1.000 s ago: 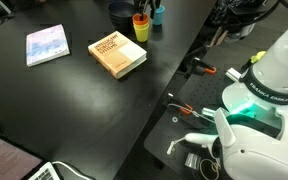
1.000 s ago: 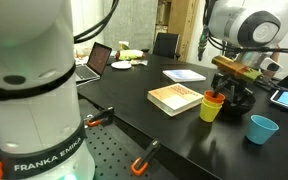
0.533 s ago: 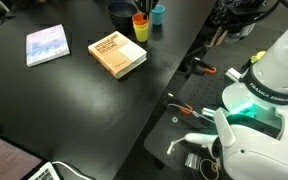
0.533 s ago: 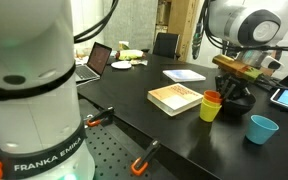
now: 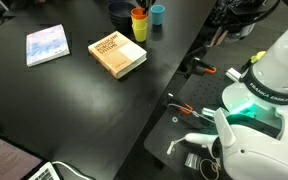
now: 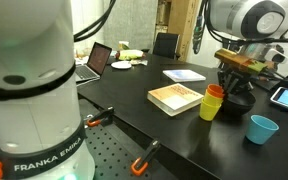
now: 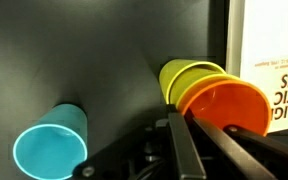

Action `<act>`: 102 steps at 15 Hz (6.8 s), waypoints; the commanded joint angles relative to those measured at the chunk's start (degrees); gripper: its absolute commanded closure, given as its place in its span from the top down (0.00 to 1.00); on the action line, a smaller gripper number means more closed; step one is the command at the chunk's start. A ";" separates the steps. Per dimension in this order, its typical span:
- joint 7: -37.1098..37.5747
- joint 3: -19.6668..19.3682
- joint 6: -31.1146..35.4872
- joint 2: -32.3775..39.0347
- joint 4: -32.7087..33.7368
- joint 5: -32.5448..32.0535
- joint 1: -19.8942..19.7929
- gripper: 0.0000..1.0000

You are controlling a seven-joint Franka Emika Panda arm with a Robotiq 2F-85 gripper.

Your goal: Unstack the stacked up plastic cups

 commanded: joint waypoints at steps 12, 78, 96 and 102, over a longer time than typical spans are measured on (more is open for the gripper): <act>10.47 -6.13 -8.51 -14.60 -5.49 -11.66 0.12 0.02; 12.56 -7.89 -8.86 -14.42 -7.91 -7.02 -1.62 0.01; 11.15 -10.88 2.95 -3.15 -5.04 -0.97 -6.37 0.01; 7.34 -7.44 9.45 0.53 -5.52 3.69 -8.82 0.31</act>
